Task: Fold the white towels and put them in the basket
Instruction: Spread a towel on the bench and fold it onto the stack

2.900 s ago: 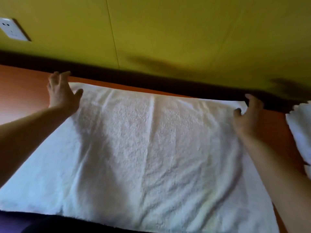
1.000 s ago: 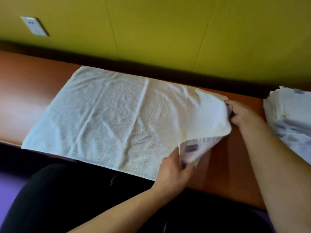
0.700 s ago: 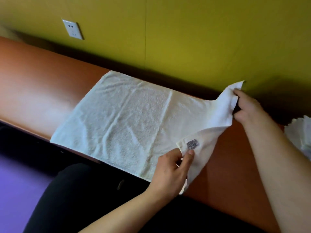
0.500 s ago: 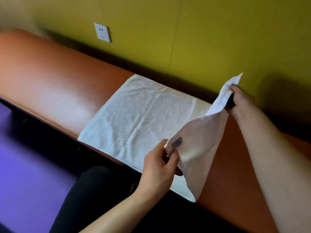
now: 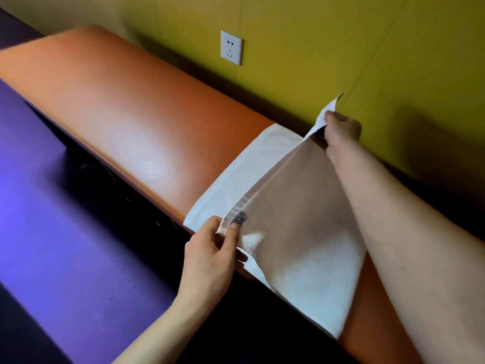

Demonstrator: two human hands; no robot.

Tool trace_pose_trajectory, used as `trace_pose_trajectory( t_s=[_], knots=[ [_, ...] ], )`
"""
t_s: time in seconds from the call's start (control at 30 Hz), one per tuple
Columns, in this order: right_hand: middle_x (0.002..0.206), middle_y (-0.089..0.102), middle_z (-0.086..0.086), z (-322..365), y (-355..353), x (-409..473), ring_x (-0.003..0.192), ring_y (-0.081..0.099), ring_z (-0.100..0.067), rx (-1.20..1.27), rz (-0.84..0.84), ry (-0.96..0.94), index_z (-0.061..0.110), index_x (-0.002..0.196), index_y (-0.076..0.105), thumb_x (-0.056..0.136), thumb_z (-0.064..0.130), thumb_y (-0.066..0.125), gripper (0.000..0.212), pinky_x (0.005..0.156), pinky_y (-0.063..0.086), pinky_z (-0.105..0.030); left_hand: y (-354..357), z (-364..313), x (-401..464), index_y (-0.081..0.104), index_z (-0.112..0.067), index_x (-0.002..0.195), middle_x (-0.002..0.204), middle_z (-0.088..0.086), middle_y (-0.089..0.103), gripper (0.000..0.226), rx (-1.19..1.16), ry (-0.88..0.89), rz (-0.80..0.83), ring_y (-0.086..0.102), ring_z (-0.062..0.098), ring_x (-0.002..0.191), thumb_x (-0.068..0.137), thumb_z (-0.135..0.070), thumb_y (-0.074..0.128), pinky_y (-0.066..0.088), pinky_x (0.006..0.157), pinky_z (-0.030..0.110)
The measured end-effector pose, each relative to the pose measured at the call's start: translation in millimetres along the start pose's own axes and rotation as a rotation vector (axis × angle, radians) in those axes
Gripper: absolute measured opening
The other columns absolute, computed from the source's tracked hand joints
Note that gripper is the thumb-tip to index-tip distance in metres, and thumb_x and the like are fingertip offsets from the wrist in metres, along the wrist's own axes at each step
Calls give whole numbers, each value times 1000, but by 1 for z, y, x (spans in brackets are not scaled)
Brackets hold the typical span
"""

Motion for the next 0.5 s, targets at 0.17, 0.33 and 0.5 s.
trace_pose_trajectory(
  t_s=[0.17,0.33,0.5],
  knots=[
    [85,70,-5,-19,56,-6,85,72,-27,-31,61,15,15,95,72,93,18,63,10,76,62,-45,-32,25,30,63,-15,86,61,10,69,19,108,-12,-93,69,15,48,100,-26,57,48,49,25],
    [97,68,-9,-35,71,-15,77,68,-20,22,186,83,10,118,65,100,21,58,23,61,59,-32,-51,68,60,59,-24,79,62,-1,67,24,270,-35,-138,68,19,56,96,-41,59,59,58,46],
    [100,66,-6,-59,17,-57,80,66,-18,-28,293,47,17,134,53,102,12,50,33,67,58,-29,-59,89,67,55,-23,78,67,-4,63,28,409,-58,-171,63,18,64,92,-47,60,56,65,44]
  ],
)
Point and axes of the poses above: each hand's wrist, its own x-axis towards the middle knuckle, its own y-axis out of the palm, z = x × y, the point moved 5 cm from there along x, towards the middle knuckle
